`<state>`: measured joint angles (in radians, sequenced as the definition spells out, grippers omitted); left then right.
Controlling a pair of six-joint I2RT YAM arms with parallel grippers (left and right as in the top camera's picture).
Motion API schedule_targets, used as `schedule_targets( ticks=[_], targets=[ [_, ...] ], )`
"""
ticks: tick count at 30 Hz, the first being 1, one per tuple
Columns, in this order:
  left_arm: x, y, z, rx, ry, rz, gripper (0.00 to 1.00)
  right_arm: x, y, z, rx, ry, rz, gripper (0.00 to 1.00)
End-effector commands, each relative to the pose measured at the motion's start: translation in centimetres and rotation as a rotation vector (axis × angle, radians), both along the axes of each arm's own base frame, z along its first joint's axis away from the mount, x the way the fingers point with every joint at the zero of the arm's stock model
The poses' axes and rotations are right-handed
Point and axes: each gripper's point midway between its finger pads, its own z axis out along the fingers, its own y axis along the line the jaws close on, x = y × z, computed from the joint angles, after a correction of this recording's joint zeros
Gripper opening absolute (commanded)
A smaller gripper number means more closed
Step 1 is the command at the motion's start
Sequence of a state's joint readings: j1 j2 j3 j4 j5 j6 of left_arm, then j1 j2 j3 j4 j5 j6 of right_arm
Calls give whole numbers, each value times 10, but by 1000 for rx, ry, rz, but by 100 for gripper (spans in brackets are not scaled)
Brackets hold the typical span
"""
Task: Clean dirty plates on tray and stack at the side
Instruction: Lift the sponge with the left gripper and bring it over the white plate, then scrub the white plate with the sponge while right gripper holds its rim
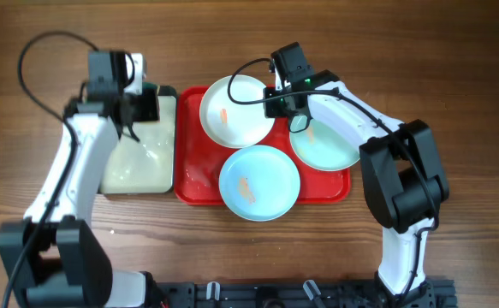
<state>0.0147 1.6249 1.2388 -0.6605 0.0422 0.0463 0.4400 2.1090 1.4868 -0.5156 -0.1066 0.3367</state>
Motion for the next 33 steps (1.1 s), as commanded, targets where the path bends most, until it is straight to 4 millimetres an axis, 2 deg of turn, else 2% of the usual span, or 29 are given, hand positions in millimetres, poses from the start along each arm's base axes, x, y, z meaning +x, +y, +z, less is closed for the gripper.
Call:
schedule_targets(
  ticks=[1, 3, 9, 11, 14, 16, 19, 22, 24, 27, 29, 33],
  targets=[
    [16, 6, 19, 27, 53, 26, 4, 1, 4, 14, 2, -33, -2, 5],
    [12, 16, 10, 70, 103, 73, 4, 1, 4, 14, 1, -32, -2, 4],
    [3, 15, -18, 69, 205, 66, 4, 1, 4, 14, 1, -32, -2, 4],
    [7, 10, -20, 50, 196, 54, 4, 1, 4, 14, 1, -32, -2, 4],
    [25, 2, -11, 31, 117, 36, 4, 1, 4, 15, 4, -35, -2, 4],
    [34, -11, -1, -10, 79, 31, 4, 1, 5, 15, 7, -34, 0, 4],
    [41, -50, 6, -105, 43, -36, 4, -1, 8, 15, 22, -25, 8, 4],
    [43, -83, 6, -148, 32, -54, 4, -1, 8, 15, 22, -26, 8, 4],
    [42, -113, 4, -192, 34, -42, 4, -1, 8, 15, 22, -26, 8, 4],
    [38, -136, -13, -212, 78, -39, 4, -1, 8, 15, 22, -27, 9, 4],
    [35, -149, -33, -210, 122, -45, 4, 0, 8, 15, 22, -27, 9, 4],
    [32, -165, -60, -196, 165, -74, 4, 0, 8, 15, 22, -28, 9, 4]
  ],
)
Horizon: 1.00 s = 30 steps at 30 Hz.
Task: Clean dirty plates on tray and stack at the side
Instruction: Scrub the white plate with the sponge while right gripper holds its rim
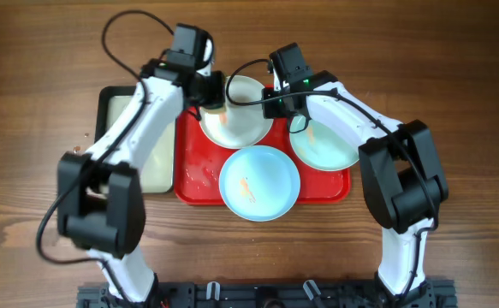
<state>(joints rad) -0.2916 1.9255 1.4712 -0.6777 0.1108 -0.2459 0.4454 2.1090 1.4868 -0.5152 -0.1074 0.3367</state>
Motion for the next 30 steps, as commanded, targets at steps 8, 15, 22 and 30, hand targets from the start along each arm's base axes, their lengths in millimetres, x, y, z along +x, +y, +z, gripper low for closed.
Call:
schedule_targets(
  ticks=[8, 15, 22, 30],
  targets=[
    [8, 5, -40, 87, 45, 120, 4, 1, 5, 15, 21, -29, 4, 4],
    [5, 7, -54, 95, 80, 164, 4, 1, 5, 15, 21, -29, 4, 4],
    [1, 16, -63, 149, 102, 176, 4, 1, 5, 15, 20, -28, 5, 4],
    [-16, -2, -102, 132, 205, 126, 4, 1, 5, 15, 21, -29, 5, 4]
  ],
)
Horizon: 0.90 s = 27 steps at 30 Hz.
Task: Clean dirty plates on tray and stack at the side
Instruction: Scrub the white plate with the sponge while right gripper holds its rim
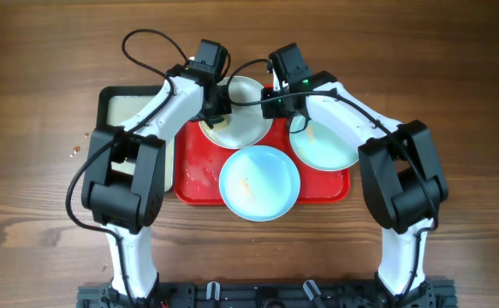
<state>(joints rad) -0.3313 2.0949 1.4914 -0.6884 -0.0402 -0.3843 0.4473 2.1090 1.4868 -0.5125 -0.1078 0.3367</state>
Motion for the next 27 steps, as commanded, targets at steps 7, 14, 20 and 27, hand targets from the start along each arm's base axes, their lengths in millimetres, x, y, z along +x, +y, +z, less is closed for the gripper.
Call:
schedule_targets(
  ticks=[7, 14, 20, 27],
  targets=[
    [-34, -57, -47, -190, 178, -91, 4, 2, 5, 15, 22, -33, 3, 4],
    [-44, -102, -30, -459, 235, -166, 4, 2, 6, 16, 32, -30, 8, 4],
    [-29, -114, -7, -562, 174, -198, 4, 3, 9, 17, 42, -36, 12, 4],
    [6, -79, 65, -501, -38, -150, 4, 4, 9, 17, 43, -39, 12, 4]
  ],
)
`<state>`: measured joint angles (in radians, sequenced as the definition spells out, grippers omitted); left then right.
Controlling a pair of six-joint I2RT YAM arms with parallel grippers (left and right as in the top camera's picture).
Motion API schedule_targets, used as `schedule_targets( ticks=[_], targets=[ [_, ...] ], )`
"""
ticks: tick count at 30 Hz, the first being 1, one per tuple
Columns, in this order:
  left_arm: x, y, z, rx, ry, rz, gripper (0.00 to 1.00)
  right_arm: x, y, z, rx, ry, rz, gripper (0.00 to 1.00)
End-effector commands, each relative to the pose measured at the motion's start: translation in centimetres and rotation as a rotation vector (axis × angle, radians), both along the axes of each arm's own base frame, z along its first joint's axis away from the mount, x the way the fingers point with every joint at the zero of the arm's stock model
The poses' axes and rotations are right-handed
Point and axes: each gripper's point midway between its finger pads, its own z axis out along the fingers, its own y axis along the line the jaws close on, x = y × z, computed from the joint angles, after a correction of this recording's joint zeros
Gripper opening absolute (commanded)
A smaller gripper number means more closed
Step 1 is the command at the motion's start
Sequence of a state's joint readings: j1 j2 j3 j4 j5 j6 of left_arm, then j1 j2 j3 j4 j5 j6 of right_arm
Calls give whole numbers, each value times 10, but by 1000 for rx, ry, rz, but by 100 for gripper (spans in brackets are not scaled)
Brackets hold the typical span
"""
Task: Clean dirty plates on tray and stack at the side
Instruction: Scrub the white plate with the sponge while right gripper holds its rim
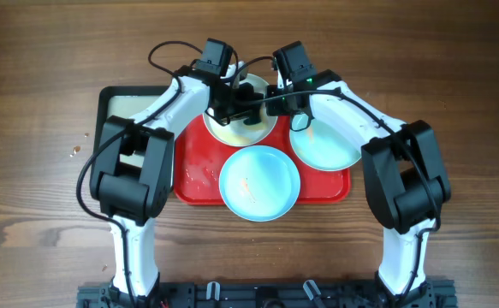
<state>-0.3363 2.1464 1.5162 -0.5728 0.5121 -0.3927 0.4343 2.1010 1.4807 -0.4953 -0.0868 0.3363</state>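
Three plates lie on the red tray (pixel 193 175): a white plate (pixel 223 130) at the back left, a light green plate (pixel 328 147) at the right and a light blue plate (pixel 259 181) at the front. The green and blue plates each show an orange smear. My left gripper (pixel 246 109) hangs low over the middle of the white plate; its fingers are hidden under the wrist. My right gripper (pixel 275 100) sits at that plate's right rim and seems to pinch it.
A black-rimmed basin (pixel 105 107) with a cream inside stands against the tray's left side. Crumbs and wet marks lie on the tray's bare left part. Both arms cross over the tray's back edge, and cables loop above them.
My left gripper has moved to the right, from the white plate's left part to over its middle, close to the right gripper. The right gripper and all the plates have stayed in place.
At first my left gripper was over the basin at the left while the right gripper sat at the white plate's right rim. Then the left gripper was at the plate's left rim, then over its left part, and now over its middle. The right gripper has not moved.
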Motion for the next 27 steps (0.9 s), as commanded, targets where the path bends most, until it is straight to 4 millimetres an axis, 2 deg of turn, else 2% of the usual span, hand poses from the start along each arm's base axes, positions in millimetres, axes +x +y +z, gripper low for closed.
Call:
schedule_targets(
  ticks=[1, 3, 5, 8, 14, 27],
  targets=[
    [19, 25, 58, 44, -139, 76, 4, -3, 17, 14, 52, -14, 34, 4],
    [19, 44, 68, 124, -161, 121, 4, -3, 17, 14, 51, -14, 34, 4],
    [14, 60, 67, 210, -156, 150, 4, -3, 17, 14, 52, -14, 34, 4],
    [3, 83, 50, 346, -103, 178, 4, -3, 17, 14, 51, -14, 34, 4],
    [-11, 106, 13, 471, -48, 193, 4, -3, 16, 14, 51, -14, 34, 4],
    [-24, 95, -29, 458, -81, 167, 4, -4, 16, 14, 51, -11, 34, 4]
  ],
)
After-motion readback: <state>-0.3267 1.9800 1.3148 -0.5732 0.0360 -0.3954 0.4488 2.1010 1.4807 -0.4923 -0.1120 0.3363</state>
